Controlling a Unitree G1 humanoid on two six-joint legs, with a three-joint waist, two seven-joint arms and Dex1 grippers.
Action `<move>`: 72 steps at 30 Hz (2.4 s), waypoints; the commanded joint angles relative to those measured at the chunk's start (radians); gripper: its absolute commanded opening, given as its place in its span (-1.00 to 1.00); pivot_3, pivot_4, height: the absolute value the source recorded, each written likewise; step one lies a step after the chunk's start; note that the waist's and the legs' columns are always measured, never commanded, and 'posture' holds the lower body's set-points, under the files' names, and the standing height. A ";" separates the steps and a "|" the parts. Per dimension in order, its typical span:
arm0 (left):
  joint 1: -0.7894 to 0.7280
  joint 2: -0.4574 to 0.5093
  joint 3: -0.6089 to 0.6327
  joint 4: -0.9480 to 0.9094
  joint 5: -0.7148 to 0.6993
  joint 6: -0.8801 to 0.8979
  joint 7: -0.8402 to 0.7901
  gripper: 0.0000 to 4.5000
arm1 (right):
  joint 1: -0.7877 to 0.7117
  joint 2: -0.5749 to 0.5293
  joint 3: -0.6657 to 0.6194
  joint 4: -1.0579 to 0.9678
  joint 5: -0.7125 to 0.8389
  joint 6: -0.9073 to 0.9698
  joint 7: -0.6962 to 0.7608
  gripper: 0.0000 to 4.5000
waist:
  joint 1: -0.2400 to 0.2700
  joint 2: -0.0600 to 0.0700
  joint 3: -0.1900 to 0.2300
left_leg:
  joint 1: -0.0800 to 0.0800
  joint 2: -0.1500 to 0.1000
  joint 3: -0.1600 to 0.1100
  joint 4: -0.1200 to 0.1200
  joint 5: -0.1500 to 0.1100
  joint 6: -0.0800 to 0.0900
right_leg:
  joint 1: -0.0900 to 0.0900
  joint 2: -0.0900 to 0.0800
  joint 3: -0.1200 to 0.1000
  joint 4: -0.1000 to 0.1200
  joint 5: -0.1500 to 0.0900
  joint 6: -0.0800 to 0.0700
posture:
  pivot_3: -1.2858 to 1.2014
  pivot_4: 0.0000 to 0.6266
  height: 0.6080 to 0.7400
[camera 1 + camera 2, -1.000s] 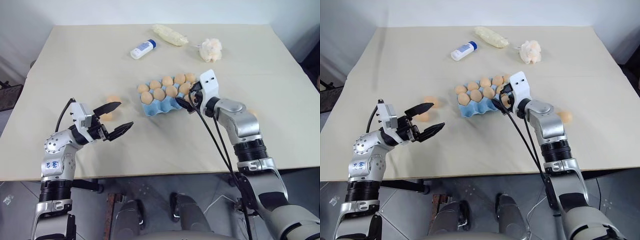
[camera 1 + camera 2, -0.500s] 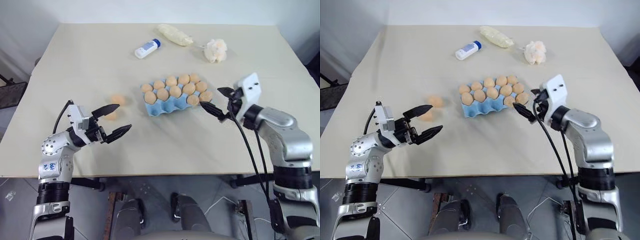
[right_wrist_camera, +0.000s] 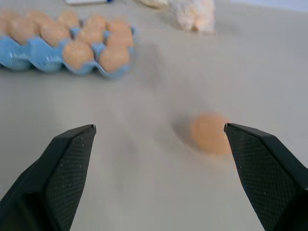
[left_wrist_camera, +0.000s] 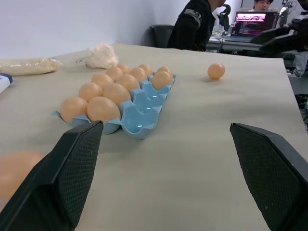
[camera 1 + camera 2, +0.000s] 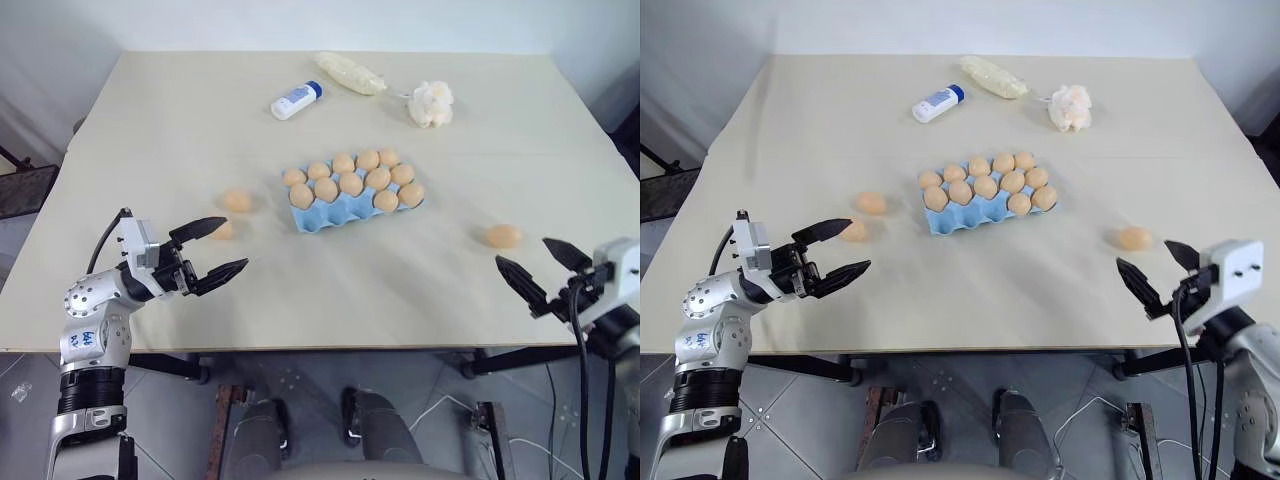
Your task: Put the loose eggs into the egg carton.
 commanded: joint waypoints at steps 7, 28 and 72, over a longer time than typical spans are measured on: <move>-0.041 0.011 0.009 0.018 -0.012 -0.022 -0.013 1.00 | -0.052 0.026 -0.009 0.061 -0.005 -0.081 -0.109 0.99 | 0.000 0.000 0.000 | 0.001 0.000 -0.001 0.000 0.001 0.000 | 0.002 0.000 0.000 0.000 0.000 -0.001 | 0.03 -0.52 1.00; -0.003 0.001 0.014 -0.088 -0.020 0.004 0.063 1.00 | -0.600 0.039 0.250 0.845 -0.244 -0.268 -0.275 0.99 | -0.004 0.001 0.001 | 0.001 0.000 -0.001 -0.001 0.004 0.004 | 0.001 -0.001 -0.001 0.001 0.000 -0.001 | 0.03 -0.52 1.00; 0.116 0.004 0.072 -0.204 -0.030 0.006 0.151 1.00 | -0.995 0.366 0.657 0.851 -0.330 -0.221 -0.223 0.37 | -0.030 0.001 0.001 | -0.003 0.001 0.000 -0.002 0.005 0.001 | -0.007 -0.001 0.000 0.007 -0.001 -0.003 | 0.03 -0.52 1.00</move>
